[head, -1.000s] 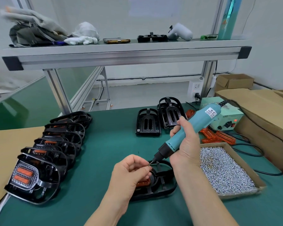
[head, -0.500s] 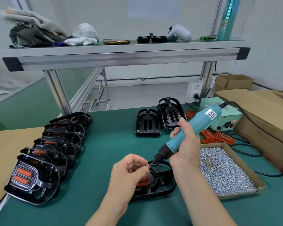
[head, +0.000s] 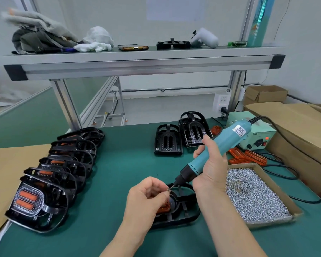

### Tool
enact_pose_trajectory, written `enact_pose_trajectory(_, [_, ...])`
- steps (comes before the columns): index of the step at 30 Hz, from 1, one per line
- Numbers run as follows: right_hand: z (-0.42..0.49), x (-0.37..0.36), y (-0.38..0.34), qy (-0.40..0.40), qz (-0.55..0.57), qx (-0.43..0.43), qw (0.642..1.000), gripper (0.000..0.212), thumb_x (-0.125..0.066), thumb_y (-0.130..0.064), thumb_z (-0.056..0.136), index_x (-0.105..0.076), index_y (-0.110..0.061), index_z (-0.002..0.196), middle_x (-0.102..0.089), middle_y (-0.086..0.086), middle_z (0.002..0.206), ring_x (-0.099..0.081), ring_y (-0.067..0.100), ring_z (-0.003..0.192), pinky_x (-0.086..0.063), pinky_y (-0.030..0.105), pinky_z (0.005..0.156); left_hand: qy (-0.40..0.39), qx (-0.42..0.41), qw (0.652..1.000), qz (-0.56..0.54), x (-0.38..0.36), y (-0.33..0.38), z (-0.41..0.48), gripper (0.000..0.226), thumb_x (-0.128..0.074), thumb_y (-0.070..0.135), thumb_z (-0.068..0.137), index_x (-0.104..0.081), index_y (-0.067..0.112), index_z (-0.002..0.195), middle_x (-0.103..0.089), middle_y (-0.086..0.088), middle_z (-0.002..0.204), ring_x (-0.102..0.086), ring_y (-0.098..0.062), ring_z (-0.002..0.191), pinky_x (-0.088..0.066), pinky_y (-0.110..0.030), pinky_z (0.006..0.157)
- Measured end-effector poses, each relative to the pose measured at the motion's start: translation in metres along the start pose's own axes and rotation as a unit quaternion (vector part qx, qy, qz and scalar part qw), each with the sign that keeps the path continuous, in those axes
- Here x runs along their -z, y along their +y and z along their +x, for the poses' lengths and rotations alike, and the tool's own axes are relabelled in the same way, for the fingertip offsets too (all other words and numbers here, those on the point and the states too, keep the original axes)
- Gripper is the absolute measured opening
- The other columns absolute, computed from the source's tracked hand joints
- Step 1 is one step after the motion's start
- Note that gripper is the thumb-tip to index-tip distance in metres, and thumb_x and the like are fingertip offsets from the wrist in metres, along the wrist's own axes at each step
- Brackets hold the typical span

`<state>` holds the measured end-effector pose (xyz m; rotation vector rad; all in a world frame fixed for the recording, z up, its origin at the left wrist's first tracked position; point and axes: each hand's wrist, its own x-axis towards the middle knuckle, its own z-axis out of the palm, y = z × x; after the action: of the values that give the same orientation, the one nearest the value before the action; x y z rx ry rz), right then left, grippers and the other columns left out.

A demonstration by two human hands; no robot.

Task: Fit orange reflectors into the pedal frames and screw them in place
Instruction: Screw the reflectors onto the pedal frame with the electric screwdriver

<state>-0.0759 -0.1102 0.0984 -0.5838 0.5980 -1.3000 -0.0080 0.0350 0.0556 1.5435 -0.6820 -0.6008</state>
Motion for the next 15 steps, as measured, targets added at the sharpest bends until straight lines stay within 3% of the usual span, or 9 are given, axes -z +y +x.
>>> enact_pose_trajectory(8, [-0.0048,-0.007,0.003,0.008,-0.029,0.028,0.999,0.018,-0.076,-0.023,0.085,-0.058,-0.023,0.091,-0.054,-0.008,0.056,-0.05,0.007,0.05,-0.046,0.018,0.053,0.069,-0.15,0.97,0.18,-0.0064,0.0048,-0.0097,0.036,-0.068,-0.008,0.078,-0.066,0.027,0.072,-0.069,0.013,0.072,-0.065,-0.008,0.071,-0.046,-0.008,0.064])
enact_pose_trajectory(15, [-0.0036,-0.0088,0.0062,-0.018,0.022,-0.033,0.999,0.021,-0.076,-0.018,0.086,-0.057,-0.022,0.095,-0.051,-0.005,0.063,-0.048,0.008,0.052,-0.047,0.018,0.055,0.102,-0.229,0.939,0.238,-0.0047,-0.0026,-0.0052,0.043,-0.071,-0.009,0.077,-0.064,0.033,0.084,-0.067,0.018,0.082,-0.066,-0.006,0.08,-0.05,-0.015,0.072])
